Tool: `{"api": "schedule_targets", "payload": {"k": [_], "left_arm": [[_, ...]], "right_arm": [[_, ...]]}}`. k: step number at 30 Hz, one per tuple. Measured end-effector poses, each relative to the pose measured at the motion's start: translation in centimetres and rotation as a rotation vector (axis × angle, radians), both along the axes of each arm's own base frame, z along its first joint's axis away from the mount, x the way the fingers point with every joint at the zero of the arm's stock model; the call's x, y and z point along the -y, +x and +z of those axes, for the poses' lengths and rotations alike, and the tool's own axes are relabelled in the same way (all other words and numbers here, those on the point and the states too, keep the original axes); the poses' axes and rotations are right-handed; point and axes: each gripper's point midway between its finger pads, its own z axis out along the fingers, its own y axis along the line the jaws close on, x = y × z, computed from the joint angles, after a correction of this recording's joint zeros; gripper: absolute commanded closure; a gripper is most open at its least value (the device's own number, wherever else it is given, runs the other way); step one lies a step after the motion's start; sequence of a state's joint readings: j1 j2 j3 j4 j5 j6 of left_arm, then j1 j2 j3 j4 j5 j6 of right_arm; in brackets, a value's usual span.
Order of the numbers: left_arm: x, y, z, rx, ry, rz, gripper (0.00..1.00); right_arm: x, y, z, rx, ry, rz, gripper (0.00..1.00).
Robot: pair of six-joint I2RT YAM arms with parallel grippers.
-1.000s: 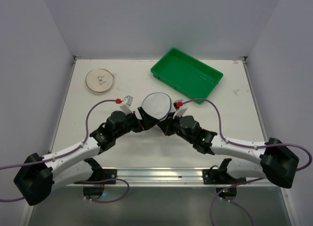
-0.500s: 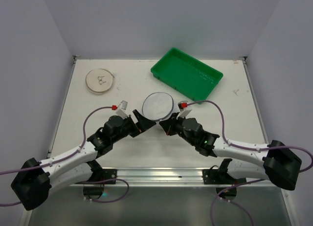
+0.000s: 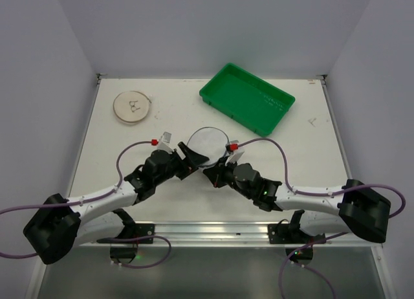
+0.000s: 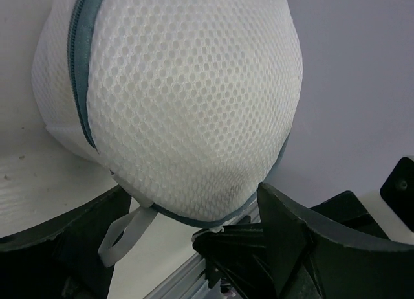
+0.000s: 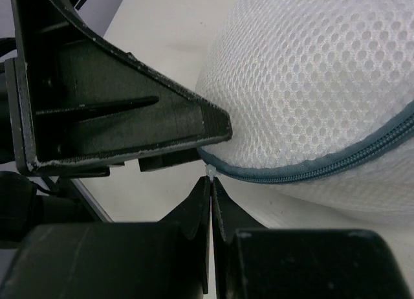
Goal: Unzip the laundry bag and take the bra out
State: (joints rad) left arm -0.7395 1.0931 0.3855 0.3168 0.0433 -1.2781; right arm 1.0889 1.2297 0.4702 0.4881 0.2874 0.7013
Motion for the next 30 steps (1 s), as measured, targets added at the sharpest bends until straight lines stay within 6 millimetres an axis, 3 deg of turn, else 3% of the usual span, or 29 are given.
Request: {"api": "schedule_targets", "payload": {"k": [6,9,10,13,16,30], "left_arm": [[-0.8,0.9,1.3,0.05,-0.005,0.064,0.32],[-1.0,1.2,1.7,0.071,-0.006,0.077,0.49],[-1.1,1.2,1.7,0.074,-0.004,0.079,0.61],[-1.1,1.3,1.5,0.084,0.016,0.075,0.83],[-0.9,1.7,1.7,0.1,0.038,0.069,1.0],[-1.3,3.3,3.5,0.194,0.141,-0.028,1.0]], "right_arm": [[0.3,-0.4,-0.7,0.001,-0.006,0.0,1.0],[0.4,-0.4,-0.9,-0.001,-0.009,0.0,1.0],[0.3,-0.4,-0.8,0.0,-0.008,0.0,1.0],[0.3,-0.4,-0.8,0.0,-0.007,0.0,1.0],[0.5,-0.5,-0.8,0.0,-0.013,-0.002,1.0],[6.5,-0.5,1.3,0.075,-0.159,-0.1,1.0]]}}
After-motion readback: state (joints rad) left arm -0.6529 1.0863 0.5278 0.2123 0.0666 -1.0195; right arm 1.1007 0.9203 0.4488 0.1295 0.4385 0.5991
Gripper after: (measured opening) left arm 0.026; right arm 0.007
